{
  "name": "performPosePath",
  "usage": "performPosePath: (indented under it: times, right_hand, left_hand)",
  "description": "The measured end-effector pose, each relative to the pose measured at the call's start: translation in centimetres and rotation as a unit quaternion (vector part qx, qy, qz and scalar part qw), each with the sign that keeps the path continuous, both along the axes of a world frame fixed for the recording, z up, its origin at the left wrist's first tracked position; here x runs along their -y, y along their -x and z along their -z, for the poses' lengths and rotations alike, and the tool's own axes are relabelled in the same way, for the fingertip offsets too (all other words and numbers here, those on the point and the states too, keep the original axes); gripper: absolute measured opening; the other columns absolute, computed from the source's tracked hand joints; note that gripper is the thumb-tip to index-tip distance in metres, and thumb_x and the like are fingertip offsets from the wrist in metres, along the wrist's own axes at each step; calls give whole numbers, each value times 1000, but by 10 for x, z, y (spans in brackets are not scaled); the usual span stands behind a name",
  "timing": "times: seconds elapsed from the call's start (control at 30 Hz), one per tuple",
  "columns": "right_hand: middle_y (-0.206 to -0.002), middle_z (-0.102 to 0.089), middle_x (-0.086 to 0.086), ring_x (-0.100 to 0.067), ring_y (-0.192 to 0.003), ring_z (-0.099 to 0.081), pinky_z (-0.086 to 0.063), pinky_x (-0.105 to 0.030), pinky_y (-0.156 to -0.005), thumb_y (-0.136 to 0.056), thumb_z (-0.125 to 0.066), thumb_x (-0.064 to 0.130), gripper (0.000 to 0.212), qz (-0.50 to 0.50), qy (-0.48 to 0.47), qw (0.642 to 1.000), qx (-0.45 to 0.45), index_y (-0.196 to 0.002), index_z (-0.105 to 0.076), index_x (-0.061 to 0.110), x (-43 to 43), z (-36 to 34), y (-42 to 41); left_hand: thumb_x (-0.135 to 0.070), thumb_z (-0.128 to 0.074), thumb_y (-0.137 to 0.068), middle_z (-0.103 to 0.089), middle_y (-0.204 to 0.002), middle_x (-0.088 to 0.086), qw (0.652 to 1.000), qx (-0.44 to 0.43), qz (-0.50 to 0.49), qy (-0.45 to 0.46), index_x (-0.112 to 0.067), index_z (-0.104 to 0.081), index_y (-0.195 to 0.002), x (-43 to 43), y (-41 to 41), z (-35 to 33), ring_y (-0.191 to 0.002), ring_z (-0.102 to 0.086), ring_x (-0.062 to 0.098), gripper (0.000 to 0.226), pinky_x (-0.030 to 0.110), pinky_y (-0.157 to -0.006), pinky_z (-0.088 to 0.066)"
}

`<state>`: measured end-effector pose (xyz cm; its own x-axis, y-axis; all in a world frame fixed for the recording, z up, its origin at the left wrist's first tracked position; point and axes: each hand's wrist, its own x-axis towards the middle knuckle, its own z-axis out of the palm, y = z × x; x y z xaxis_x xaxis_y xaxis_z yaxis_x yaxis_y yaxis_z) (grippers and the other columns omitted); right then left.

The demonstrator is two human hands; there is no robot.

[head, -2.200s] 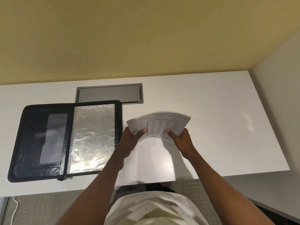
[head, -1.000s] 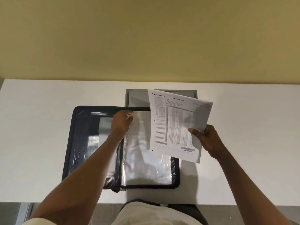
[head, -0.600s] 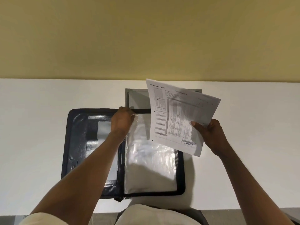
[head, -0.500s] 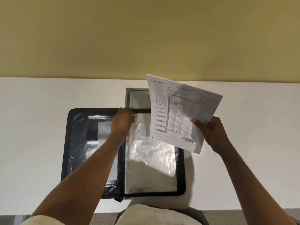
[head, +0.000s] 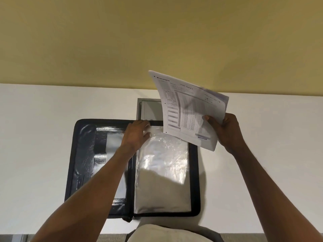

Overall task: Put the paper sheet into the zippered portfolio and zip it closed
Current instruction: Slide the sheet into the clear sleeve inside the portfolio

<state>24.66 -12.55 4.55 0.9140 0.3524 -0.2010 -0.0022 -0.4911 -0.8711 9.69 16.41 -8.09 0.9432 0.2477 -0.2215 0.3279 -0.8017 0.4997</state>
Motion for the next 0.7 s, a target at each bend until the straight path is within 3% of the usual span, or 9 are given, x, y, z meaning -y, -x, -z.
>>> performPosePath:
  times: [0.1,0.23,0.37,0.47,0.5,0.6,0.7]
  right_hand:
    - [-75,-70,-12,-13,-63,-59,-48,-31,-57,-90,-71,36,31,-7,-5,1000,18,-80,-70,7,-12,-6,-7]
    - [-69,-61,-23,-15,-60,-48,-40,-33,-54,-87,-68,44,47,-23,-15,999,26,-73,-64,-1,-25,-6,-16]
    - [-62,-58,-4,-10,-57,-46,-37,-30,-54,-93,-70,27,32,-40,-17,999,26,-69,-63,8,-37,-10,-25]
    - [-67,-61,-19,-14,-61,-47,-40,-39,-53,-94,-69,34,37,-71,0,997,27,-71,-63,6,-47,-8,-30]
    - [-63,-57,-16,-16,-60,-44,-39,-40,-52,-93,-69,38,39,-82,12,996,32,-68,-60,9,-50,-9,-31]
    - [-53,-42,10,-8,-52,-34,-30,-28,-52,-95,-69,28,47,-127,29,990,52,-56,-43,26,-63,-15,-33]
    - [-46,-44,14,-4,-46,-41,-29,-13,-48,-95,-69,18,50,-167,40,982,74,-56,-43,36,-76,-19,-33]
  left_hand:
    - [-29,-78,-87,-67,-110,-5,999,-2,1,43,-22,-70,-105,1,-7,4,-108,-59,20,21,34,-88,-46]
    - [-27,-75,-91,-59,-92,-12,996,3,-8,84,-23,-72,-96,13,-13,-1,-91,-62,18,8,32,-75,-48]
    - [-31,-69,-96,-72,-108,-10,998,35,-37,40,-29,-79,-104,31,-3,0,-92,-69,18,13,29,-76,-55]
    - [-22,-73,-94,-75,-115,-8,995,86,-43,25,-26,-80,-108,40,10,3,-91,-73,16,16,23,-78,-56]
    - [-19,-75,-93,-75,-114,-8,994,97,-42,23,-25,-80,-108,41,14,4,-89,-74,16,18,24,-77,-59]
    - [-13,-77,-90,-76,-114,-6,991,123,-37,24,-22,-80,-109,42,20,7,-88,-75,16,21,29,-74,-62]
    - [-8,-81,-86,-77,-110,-3,989,140,-34,27,-19,-81,-105,43,20,6,-87,-76,17,22,29,-75,-63]
